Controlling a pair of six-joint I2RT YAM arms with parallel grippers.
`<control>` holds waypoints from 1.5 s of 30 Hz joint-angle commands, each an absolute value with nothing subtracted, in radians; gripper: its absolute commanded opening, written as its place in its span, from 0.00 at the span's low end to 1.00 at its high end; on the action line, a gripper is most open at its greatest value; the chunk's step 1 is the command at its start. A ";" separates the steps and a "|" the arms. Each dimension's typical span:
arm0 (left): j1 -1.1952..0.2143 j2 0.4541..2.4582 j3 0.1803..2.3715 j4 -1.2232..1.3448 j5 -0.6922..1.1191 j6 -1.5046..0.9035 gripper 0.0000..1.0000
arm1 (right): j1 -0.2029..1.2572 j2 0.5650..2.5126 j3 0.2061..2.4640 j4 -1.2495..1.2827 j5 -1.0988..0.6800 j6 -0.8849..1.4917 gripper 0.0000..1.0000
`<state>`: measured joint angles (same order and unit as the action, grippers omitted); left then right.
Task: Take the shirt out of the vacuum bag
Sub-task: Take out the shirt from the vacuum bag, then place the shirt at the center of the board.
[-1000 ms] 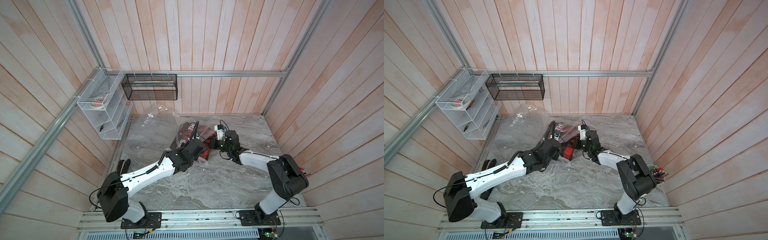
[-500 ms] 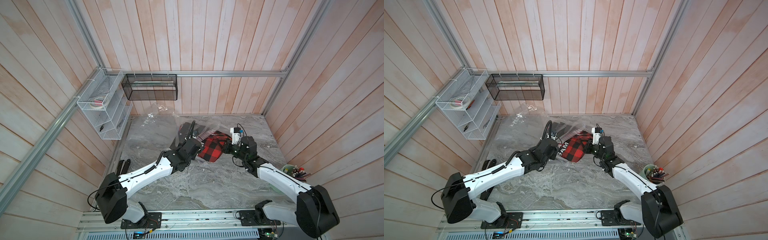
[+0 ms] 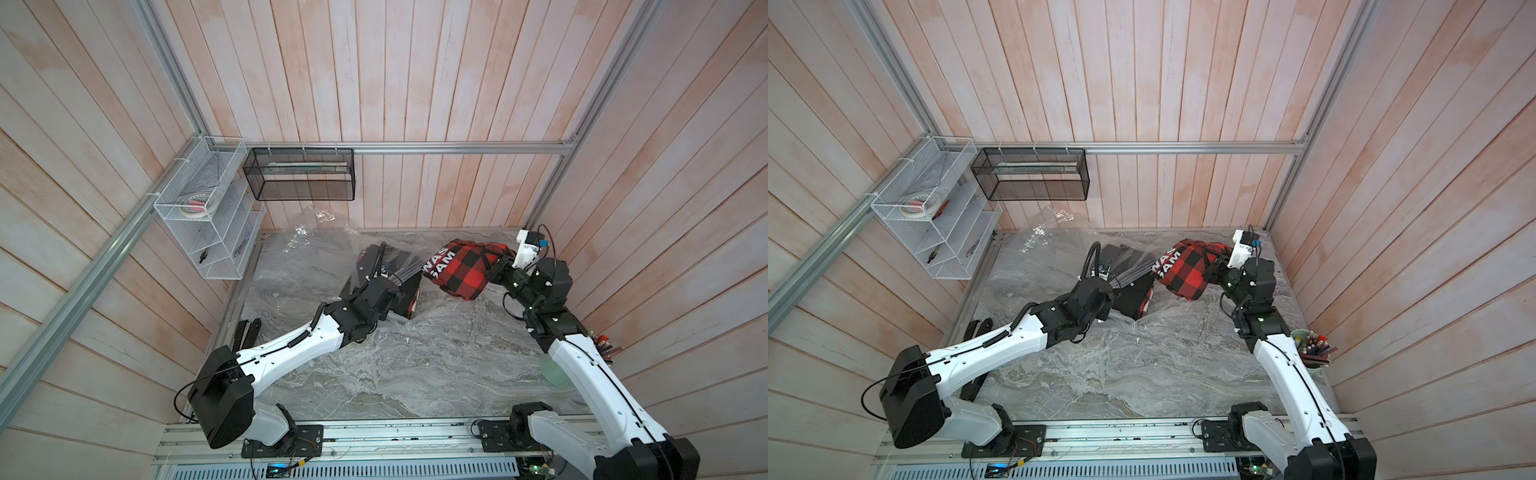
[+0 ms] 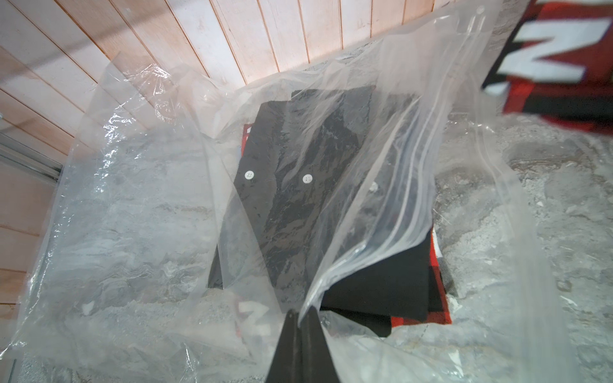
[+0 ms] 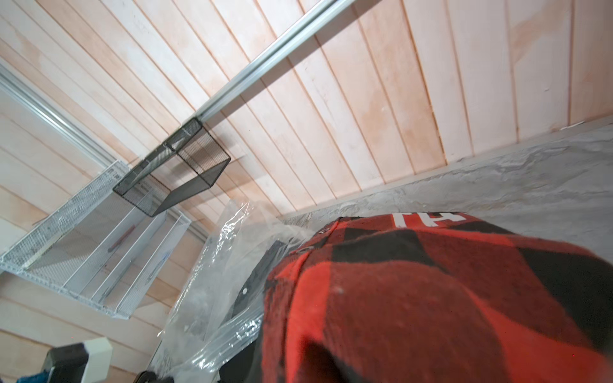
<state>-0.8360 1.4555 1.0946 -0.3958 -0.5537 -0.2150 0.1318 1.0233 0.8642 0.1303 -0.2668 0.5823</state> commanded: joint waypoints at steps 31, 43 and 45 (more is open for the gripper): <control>-0.821 1.333 1.038 -0.425 -0.499 -0.299 0.00 | -0.032 1.742 0.838 0.581 -0.130 0.738 0.00; -0.821 1.331 1.036 -0.411 -0.482 -0.295 0.00 | -0.030 1.693 0.668 0.538 -0.078 0.791 0.21; -0.821 1.327 1.035 -0.412 -0.481 -0.294 0.00 | -0.031 1.671 0.644 0.537 -0.075 0.806 0.29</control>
